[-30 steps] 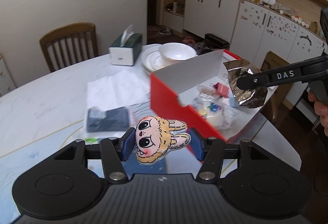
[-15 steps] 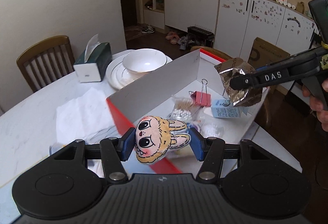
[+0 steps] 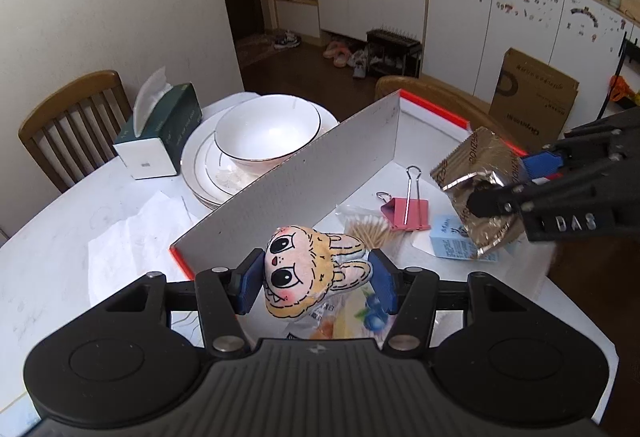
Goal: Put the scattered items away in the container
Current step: 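Carry the plush toy and foil pouch over the red box with both tools, then open the left tool to drop the plush toy while the right tool releases the foil pouch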
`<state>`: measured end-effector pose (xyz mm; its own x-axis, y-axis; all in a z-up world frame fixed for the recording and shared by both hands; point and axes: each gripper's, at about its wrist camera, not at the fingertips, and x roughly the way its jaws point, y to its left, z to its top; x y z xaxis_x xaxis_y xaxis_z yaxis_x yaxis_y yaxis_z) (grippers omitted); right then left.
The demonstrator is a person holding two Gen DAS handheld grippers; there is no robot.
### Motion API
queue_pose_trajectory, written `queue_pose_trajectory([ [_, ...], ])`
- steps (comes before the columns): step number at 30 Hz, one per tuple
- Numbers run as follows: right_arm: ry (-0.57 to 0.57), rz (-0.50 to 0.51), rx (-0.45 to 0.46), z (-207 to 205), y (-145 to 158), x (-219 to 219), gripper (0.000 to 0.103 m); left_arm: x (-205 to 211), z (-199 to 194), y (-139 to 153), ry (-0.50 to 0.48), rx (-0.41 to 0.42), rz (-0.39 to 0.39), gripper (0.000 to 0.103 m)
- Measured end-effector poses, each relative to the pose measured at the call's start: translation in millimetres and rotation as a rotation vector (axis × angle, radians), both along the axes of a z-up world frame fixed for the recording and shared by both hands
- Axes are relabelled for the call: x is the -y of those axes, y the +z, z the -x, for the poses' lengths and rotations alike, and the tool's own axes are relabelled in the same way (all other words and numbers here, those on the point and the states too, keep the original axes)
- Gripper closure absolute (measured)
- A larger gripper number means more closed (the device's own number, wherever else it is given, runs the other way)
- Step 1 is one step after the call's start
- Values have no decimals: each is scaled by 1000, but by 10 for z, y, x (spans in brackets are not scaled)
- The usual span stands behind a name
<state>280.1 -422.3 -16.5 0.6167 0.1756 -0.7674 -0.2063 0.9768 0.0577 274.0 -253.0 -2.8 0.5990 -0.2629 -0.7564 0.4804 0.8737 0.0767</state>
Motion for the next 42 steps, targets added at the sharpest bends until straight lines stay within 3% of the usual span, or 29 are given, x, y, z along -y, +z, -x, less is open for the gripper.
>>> queue_pose_trajectory([
  [21, 268, 128, -85, -10, -331, -292, 64, 269, -608, -455, 10, -150, -114, 48],
  [28, 303, 116, -117, 22, -391, -307, 64, 304, -695, -583, 11, -210, -142, 48],
  [38, 303, 102, -126, 26, -400, -311, 62, 245, -781, -695, 54, -319, -114, 47],
  [42, 305, 105, -125, 25, -400, -310, 61, 238, -773, -702, 54, -326, -105, 46],
])
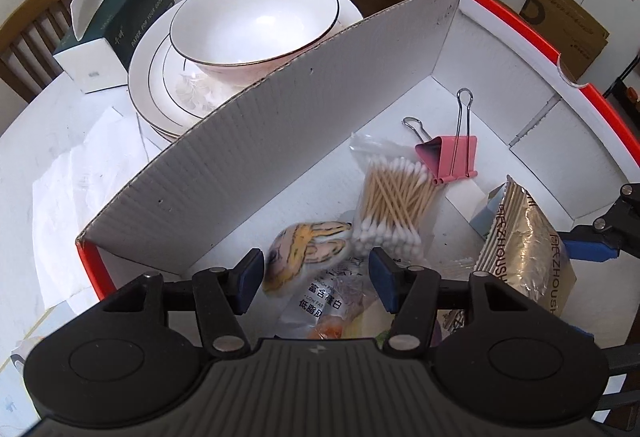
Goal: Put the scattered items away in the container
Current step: 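Open the left tool to drop the plush toy while the right tool releases the foil pouch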
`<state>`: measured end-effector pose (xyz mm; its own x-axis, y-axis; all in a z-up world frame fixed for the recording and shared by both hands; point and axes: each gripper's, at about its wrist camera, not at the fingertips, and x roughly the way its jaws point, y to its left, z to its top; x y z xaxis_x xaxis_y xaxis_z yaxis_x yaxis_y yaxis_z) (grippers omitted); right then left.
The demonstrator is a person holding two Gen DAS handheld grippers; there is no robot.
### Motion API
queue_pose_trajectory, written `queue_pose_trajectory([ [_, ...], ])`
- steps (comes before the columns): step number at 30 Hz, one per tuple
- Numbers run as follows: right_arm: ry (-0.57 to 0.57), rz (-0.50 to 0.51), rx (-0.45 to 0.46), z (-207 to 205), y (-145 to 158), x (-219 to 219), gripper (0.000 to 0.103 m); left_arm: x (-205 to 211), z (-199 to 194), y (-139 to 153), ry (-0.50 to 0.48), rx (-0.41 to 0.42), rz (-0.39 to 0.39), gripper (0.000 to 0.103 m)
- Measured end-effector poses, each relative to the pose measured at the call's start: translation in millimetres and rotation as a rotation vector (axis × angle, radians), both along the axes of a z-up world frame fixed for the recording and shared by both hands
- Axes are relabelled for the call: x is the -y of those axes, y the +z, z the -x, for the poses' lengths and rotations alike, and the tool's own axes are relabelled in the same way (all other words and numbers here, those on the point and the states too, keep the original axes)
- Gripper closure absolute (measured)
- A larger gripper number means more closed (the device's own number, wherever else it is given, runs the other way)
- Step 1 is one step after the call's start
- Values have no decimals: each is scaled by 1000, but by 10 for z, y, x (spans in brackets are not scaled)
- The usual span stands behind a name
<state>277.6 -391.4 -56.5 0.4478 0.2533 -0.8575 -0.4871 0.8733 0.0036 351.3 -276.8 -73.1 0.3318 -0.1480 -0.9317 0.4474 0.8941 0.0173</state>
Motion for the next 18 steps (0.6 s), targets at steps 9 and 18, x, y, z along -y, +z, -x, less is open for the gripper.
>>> queue_pose_trajectory([
  [9, -24, -7, 8, -8, 24, 30, 48, -21, 115, 73, -16, 28, 33, 45],
  [18, -34, -33, 42, 31, 167, 95, 39, -87, 313, 254, -18, 78, 93, 45],
])
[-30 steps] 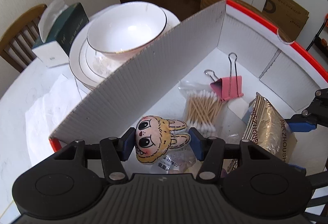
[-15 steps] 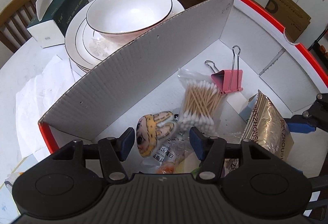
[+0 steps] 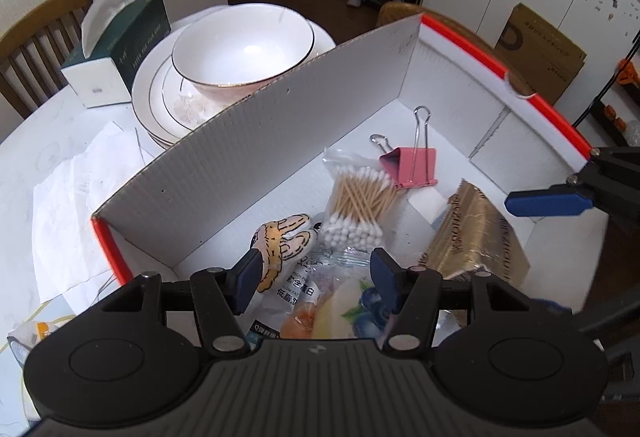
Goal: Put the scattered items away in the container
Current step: 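Open the left tool to drop the plush toy while the right tool releases the foil pouch, then withdraw both tools from the red box back over the table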
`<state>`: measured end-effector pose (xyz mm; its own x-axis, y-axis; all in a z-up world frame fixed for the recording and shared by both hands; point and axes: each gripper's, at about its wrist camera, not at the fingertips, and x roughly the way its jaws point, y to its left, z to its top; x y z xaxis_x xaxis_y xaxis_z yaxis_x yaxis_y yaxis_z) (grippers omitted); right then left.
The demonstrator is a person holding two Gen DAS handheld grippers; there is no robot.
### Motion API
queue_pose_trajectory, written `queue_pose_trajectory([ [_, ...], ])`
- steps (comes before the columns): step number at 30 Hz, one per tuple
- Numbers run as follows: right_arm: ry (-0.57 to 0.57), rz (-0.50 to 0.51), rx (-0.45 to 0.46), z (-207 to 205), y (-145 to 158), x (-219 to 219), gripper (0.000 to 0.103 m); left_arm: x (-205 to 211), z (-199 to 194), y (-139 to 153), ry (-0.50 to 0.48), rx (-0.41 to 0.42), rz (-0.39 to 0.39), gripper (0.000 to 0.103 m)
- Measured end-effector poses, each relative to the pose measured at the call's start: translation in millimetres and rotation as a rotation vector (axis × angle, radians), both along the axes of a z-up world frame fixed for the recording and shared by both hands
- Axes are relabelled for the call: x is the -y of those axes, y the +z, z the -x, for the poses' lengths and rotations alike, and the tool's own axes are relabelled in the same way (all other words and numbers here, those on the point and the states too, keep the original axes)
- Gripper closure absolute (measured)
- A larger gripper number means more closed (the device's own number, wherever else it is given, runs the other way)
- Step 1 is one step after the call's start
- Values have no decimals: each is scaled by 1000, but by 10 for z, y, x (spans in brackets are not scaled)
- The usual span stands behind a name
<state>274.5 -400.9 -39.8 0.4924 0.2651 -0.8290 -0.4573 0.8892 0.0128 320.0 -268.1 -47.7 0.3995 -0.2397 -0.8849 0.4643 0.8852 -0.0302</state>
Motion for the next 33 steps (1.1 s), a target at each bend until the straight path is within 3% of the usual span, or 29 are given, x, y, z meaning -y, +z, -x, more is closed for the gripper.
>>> queue_pose_trajectory([
  [9, -11, -27, 31, 50, 127, 98, 33, -123, 260, 228, 11, 73, 46, 44],
  [14, -24, -60, 48, 83, 216, 180, 30, -182, 390, 344, 27, 94, 96, 36],
  [33, -92, -166, 105, 321, 356, 304, 12, -402, 906, 523, 52, 157, 161, 31],
])
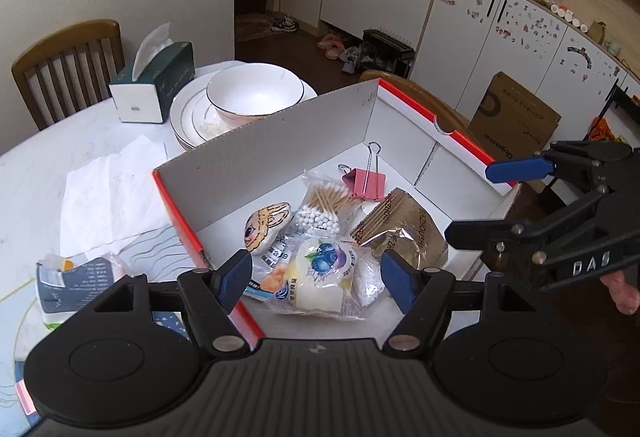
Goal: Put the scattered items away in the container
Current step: 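Withdraw both tools from the red box back over the table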
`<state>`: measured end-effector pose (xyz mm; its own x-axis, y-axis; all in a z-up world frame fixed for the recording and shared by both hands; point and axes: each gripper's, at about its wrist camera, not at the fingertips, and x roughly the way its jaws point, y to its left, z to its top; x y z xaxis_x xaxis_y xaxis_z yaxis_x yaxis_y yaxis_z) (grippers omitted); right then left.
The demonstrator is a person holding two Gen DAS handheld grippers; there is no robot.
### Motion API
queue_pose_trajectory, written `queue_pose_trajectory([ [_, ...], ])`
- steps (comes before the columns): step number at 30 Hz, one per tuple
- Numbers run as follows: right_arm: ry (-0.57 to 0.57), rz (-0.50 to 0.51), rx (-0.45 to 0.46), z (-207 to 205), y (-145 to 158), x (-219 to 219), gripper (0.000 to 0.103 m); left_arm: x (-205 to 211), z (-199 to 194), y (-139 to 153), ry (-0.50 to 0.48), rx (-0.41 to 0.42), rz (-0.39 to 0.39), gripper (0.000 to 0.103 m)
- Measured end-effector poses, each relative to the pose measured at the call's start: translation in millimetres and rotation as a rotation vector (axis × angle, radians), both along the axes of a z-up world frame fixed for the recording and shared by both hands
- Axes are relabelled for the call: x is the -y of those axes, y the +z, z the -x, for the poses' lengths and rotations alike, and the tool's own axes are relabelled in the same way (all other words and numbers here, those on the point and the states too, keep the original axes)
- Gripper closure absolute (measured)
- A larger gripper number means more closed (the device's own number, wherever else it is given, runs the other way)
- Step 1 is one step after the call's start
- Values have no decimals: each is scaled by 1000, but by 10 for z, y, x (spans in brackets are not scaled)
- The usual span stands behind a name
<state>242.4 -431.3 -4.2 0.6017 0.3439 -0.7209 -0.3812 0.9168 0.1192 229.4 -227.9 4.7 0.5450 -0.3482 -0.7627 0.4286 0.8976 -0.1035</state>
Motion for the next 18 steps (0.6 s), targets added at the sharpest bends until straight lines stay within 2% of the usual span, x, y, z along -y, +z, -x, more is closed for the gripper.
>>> queue_pose_trajectory([
  [10, -62, -32, 46, 157, 110, -215, 9, -293, 211, 48, -10, 46, 15, 19],
  [13, -75, -23, 58, 225, 133, -348, 8, -436, 259, 37, -4, 45, 37, 13],
  [15, -81, -15, 64, 261, 144, -447, 8, -543, 297, 27, 0, 49, 49, 4],
  [18, -89, -12, 68, 314, 152, -599, 7, -697, 352, 9, -1, 53, 61, 2],
])
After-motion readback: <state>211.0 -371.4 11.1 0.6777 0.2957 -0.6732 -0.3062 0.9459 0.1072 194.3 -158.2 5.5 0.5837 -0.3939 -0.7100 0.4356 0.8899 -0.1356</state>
